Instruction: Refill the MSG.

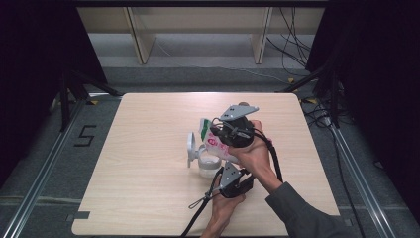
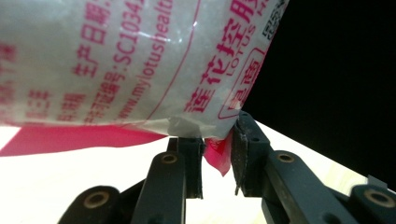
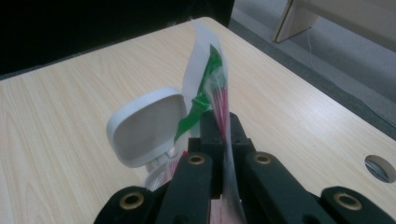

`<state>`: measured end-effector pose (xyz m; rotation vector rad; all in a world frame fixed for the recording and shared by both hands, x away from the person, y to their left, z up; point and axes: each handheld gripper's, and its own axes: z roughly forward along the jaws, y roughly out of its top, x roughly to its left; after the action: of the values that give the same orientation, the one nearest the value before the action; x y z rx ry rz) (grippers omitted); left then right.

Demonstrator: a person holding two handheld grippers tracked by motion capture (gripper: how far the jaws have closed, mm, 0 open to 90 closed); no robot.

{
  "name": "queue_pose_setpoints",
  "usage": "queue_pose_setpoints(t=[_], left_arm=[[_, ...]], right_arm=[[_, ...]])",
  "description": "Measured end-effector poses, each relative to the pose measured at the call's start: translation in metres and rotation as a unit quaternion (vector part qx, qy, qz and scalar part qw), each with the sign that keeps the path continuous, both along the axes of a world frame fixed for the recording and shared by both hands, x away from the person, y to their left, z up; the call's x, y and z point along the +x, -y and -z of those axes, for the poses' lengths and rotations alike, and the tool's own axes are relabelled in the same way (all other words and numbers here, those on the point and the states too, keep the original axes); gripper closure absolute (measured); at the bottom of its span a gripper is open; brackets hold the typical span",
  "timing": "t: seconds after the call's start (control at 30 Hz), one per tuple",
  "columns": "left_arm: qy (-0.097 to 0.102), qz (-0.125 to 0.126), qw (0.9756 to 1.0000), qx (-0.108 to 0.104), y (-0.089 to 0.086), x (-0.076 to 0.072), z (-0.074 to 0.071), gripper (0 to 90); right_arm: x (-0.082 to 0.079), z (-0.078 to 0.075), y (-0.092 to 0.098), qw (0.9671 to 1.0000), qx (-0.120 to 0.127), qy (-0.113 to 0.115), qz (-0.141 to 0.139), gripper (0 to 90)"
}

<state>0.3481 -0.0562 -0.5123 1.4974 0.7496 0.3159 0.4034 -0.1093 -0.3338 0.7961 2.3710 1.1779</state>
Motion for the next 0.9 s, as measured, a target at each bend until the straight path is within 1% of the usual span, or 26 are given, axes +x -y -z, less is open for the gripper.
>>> queue_pose_setpoints(t=[0.03,0.07,0.1,0.13,0.17,0.2,0.23,0.27,0.3,0.33,0.37,0.4,0.47,0.5,0.53,0.57,0.63,0.67,0.7,0.73,0.77,0.83,0.87,0.9], left_arm=[[0.001,-0.001,1.0,0.0,-0.0003,0.0,-0.0003,74.8],[-0.002,-0.002,1.0,0.006,-0.0014,-0.0004,-0.0012,74.8],[0.0,0.0,1.0,0.002,-0.0013,0.0005,-0.0008,74.8],[0.001,0.001,1.0,0.004,-0.0012,0.0009,-0.0002,74.8],[-0.001,0.0,0.9999,0.01,-0.002,0.0005,-0.0003,74.8],[-0.003,-0.003,0.9999,0.013,-0.0025,0.0001,-0.0009,74.8],[-0.003,-0.004,0.9999,0.012,-0.003,0.0001,-0.0014,74.8],[-0.002,-0.006,0.9999,0.014,-0.0037,0.0003,-0.0016,74.8],[0.004,0.0,1.0,0.005,-0.0029,0.0019,-0.0006,74.9],[-0.001,-0.003,1.0,0.005,-0.0029,0.0008,-0.001,74.9],[-0.003,-0.005,0.9998,0.017,-0.0037,0.0002,-0.0014,74.9],[0.004,0.0,1.0,0.005,-0.0027,0.0015,-0.0005,74.8],[0.003,-0.002,1.0,0.003,-0.0028,0.0017,-0.0007,74.9],[0.001,-0.001,1.0,-0.003,-0.0019,0.0016,-0.0001,74.9],[0.001,0.0,1.0,0.003,-0.0018,0.0016,0.0003,74.9],[0.001,0.0,1.0,0.001,-0.0016,0.0016,0.0004,74.9],[0.002,0.0,1.0,-0.005,-0.0021,0.0021,-0.0003,74.8],[0.001,-0.003,1.0,-0.007,-0.0018,0.0022,-0.0004,74.9],[0.001,-0.002,0.9999,-0.01,-0.0014,0.0027,0.0,74.9],[0.0,-0.004,0.9999,-0.011,-0.0009,0.0025,0.0002,74.9],[0.001,-0.003,0.9999,-0.017,-0.0001,0.0026,0.0003,74.9],[0.002,-0.003,0.9999,-0.016,-0.0001,0.0022,-0.0002,74.8],[0.002,-0.002,0.9998,-0.018,0.0,0.0025,-0.0002,74.9],[0.003,-0.001,0.9998,-0.018,-0.0001,0.0026,0.0,74.8]], right_arm=[[0.0012,0.0,0.0005,1.0,-0.003,0.007,-0.003,90.0],[0.0015,0.0,0.0004,1.0,0.003,0.006,-0.002,90.0],[0.0017,-0.0001,0.0008,1.0,0.002,0.007,-0.003,90.0],[0.0025,0.0006,0.0,0.9999,0.0,0.014,-0.002,90.0],[0.002,0.0014,-0.0015,1.0,0.001,0.004,-0.003,90.0],[0.002,0.0018,-0.002,1.0,0.001,0.004,0.003,90.0],[0.0018,0.0008,-0.0019,1.0,0.004,-0.003,0.003,90.0],[0.0026,0.0,-0.001,1.0,0.003,0.001,-0.001,90.0],[0.0039,0.0003,-0.0015,0.9999,0.005,0.012,-0.002,90.0],[0.0039,0.0002,-0.0017,1.0,0.001,0.007,-0.006,90.0],[0.0045,0.0004,-0.0022,0.9999,-0.001,0.007,-0.008,90.0],[0.0043,0.0004,-0.0025,1.0,-0.002,0.003,-0.007,90.0],[0.0045,0.0006,-0.0026,1.0,0.005,0.006,-0.003,90.0],[0.0043,0.0005,-0.0026,1.0,0.002,0.004,-0.005,90.0],[0.004,0.0019,-0.0041,1.0,0.002,0.002,0.004,90.0],[0.0041,0.0017,-0.004,1.0,-0.006,-0.001,0.003,90.0],[0.005,0.0028,-0.0051,1.0,0.003,-0.002,0.004,90.0],[0.0054,0.002,-0.0046,1.0,0.003,-0.002,0.003,90.0],[0.0066,0.0017,-0.0046,1.0,-0.002,0.006,-0.003,90.0],[0.0068,0.0026,-0.0062,0.9999,-0.003,0.01,-0.003,90.0],[0.0059,0.0022,-0.0069,1.0,-0.006,0.0,-0.002,90.0],[0.0063,0.002,-0.007,1.0,-0.008,0.0,-0.001,90.0],[0.0056,0.0022,-0.0074,1.0,-0.004,-0.004,0.002,90.0],[0.007,0.0025,-0.0066,1.0,-0.005,0.006,0.0,90.0]])
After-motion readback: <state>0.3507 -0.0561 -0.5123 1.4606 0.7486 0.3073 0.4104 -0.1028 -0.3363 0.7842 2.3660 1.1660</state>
